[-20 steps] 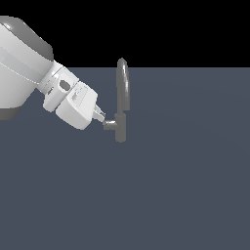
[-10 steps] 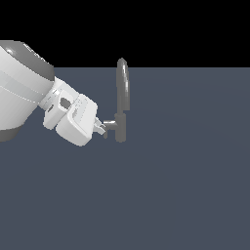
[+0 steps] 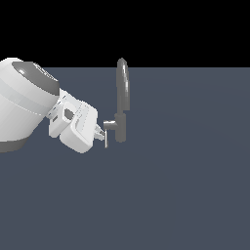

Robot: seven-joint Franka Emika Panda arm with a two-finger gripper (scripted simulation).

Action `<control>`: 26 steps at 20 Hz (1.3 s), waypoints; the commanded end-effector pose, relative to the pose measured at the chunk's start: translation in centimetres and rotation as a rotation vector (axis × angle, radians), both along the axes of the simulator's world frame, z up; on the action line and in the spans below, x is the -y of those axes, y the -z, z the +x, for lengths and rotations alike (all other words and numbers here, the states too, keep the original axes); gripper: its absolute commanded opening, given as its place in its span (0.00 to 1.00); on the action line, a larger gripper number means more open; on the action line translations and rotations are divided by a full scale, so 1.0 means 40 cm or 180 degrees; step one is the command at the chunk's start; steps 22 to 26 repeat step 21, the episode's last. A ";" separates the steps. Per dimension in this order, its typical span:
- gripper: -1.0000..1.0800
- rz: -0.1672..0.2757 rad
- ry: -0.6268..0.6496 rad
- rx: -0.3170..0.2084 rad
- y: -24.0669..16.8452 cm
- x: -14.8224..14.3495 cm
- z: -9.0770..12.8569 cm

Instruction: Turn on the faucet by rotating a designated handle.

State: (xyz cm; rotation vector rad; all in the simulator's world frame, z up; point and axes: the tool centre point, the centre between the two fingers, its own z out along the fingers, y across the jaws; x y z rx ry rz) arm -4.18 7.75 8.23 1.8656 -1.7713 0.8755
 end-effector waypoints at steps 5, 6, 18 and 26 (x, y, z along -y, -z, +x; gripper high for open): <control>0.00 -0.0038 -0.0009 0.0010 0.021 0.004 0.012; 0.00 -0.0040 -0.0005 0.0002 0.029 0.005 0.016; 0.00 -0.0064 0.0048 -0.0090 0.124 0.019 0.069; 0.00 -0.0068 0.0057 -0.0105 0.140 0.022 0.077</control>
